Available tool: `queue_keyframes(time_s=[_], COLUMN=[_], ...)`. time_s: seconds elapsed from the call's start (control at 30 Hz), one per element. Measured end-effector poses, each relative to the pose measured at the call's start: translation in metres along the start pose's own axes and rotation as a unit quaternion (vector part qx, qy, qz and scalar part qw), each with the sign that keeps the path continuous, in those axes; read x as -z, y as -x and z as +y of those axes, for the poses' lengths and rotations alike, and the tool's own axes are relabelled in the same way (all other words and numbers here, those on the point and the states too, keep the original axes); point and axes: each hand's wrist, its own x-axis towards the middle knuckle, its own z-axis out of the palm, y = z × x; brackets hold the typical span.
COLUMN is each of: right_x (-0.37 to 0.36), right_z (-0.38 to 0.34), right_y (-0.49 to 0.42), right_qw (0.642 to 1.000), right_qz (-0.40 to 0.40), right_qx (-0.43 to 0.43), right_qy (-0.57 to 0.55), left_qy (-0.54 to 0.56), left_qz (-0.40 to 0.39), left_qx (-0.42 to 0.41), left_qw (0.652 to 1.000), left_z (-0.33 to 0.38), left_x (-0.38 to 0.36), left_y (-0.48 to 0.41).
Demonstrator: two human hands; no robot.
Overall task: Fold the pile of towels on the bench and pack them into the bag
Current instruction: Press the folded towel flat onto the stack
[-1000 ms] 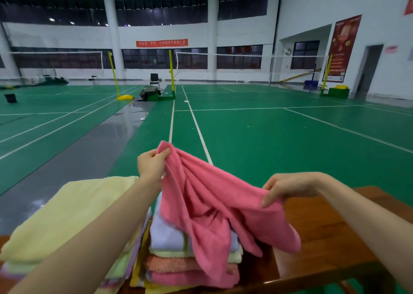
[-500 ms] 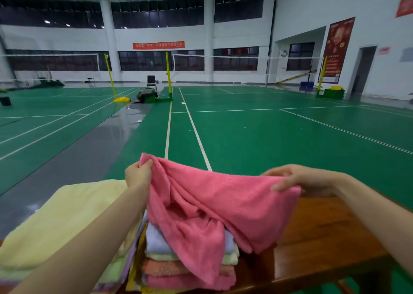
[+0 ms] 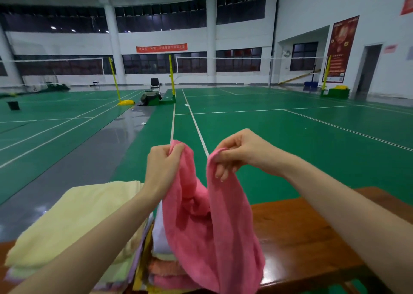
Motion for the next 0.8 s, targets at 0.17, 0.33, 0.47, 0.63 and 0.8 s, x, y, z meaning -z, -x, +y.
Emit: queue_keyframes(time_s=[0.17, 0.33, 0.47, 0.63, 0.8], right_x=[-0.021, -0.03, -0.029, -0.015, 0.018], right_z=[0.007, 0.008, 0.011, 0.015, 0.024], right_y=[-0.013, -0.025, -0.035, -0.038, -0.027], right_qw=[0.994, 0.985, 0.978, 0.977, 0.996], right_qz=[0.102, 0.169, 0.202, 0.187, 0.083], right_qx=[0.012, -0.02, -0.029, -0.023, -0.003], right_qy=[-0.032, -0.005, 0.052, 0.104, -0.022], left_qy=[0.126, 0.218, 0.243, 0.258, 0.295], left_qz=[-0.058, -0.067, -0.054, -0.035, -0.018], left_qx=[-0.014, 0.035, 0.036, 0.075, 0.157], left_qw=[0.99, 0.973, 0.968, 0.963, 0.942], left_z=[0.018, 0.019, 0.016, 0.017, 0.045], left_x=[-0.008, -0.018, -0.023, -0.025, -0.021], left_y=[0.021, 0.028, 0.028, 0.015, -0.041])
